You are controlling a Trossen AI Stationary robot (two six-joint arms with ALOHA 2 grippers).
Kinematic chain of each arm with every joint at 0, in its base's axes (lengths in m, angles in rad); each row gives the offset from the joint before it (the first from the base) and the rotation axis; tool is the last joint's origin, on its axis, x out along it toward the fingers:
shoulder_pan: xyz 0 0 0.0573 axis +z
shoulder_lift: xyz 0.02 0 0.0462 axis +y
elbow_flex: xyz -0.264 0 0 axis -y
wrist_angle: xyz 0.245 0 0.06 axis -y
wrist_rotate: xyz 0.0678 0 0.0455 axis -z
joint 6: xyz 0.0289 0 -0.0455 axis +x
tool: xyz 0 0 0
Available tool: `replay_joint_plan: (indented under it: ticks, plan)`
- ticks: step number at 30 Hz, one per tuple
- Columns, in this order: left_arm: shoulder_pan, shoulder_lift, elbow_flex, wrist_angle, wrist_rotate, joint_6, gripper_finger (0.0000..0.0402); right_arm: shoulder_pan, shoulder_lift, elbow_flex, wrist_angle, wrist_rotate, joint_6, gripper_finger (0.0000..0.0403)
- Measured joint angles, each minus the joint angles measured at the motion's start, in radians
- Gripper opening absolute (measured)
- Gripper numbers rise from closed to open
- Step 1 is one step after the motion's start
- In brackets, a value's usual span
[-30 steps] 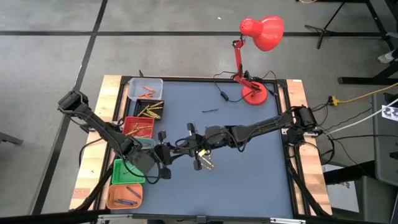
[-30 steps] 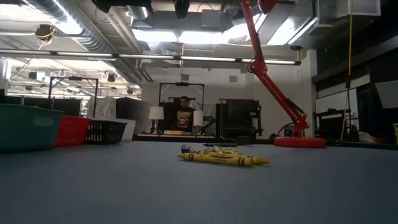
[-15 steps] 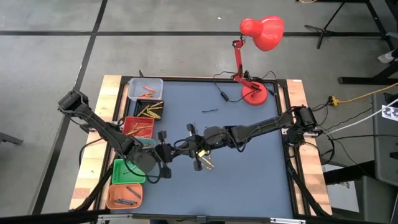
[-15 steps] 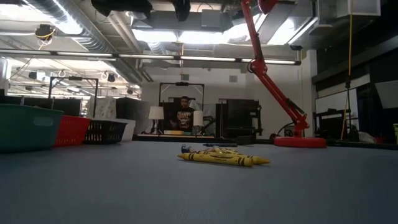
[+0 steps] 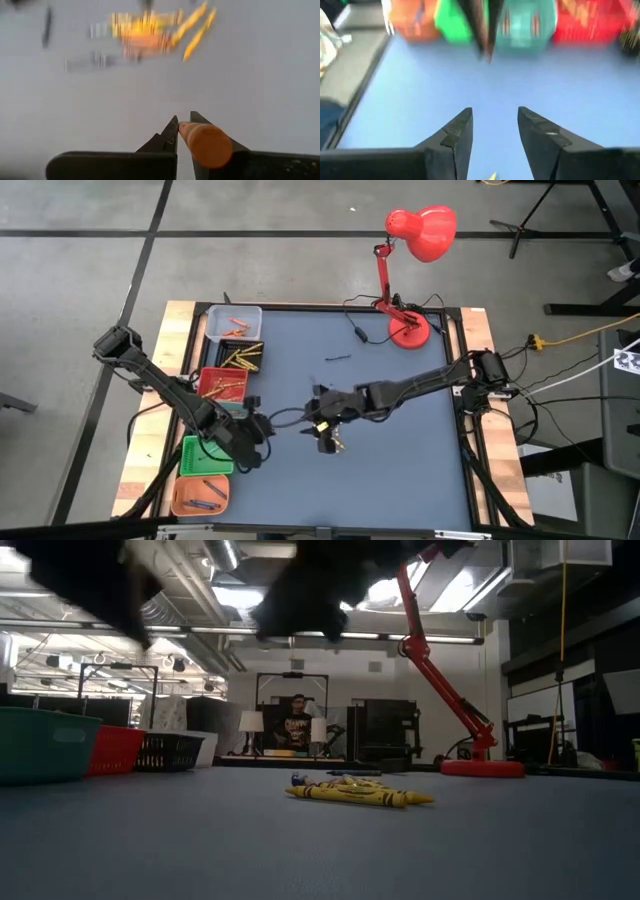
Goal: Sort crayons
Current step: Put the brown crayon into the blue bin
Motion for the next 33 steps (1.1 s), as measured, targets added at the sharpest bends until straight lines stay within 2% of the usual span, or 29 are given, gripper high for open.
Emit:
replay_joint_plan:
  ticks: [5, 10, 16, 22, 27, 33]
  plan:
    - [-0.001, 0.0, 0.0, -0.262, 0.095, -0.171, 0.0011, 0.001, 0.001, 0.0, -0.181, -0.004, 0.102, 0.0154]
    - [-0.008, 0.0, 0.0, -0.426, 0.128, -0.258, 0.0011, 0.001, 0.029, 0.0, -0.212, -0.005, 0.174, 0.0155]
    - [-0.024, 0.0, 0.0, -0.528, 0.17, -0.285, 0.0011, 0.001, 0.077, -0.001, -0.22, -0.006, 0.233, 0.0154]
    - [-0.032, 0.0, 0.0, -0.614, 0.278, -0.339, 0.0012, 0.023, 0.138, -0.001, -0.214, -0.007, 0.279, 0.0154]
    - [-0.038, 0.0, 0.0, -0.625, 0.273, -0.357, 0.0016, 0.068, 0.158, -0.001, -0.216, 0.001, 0.277, 0.0154]
    - [-0.038, 0.0, 0.0, -0.626, 0.255, -0.388, 0.0054, 0.117, 0.158, -0.001, -0.216, 0.125, 0.276, 0.0154]
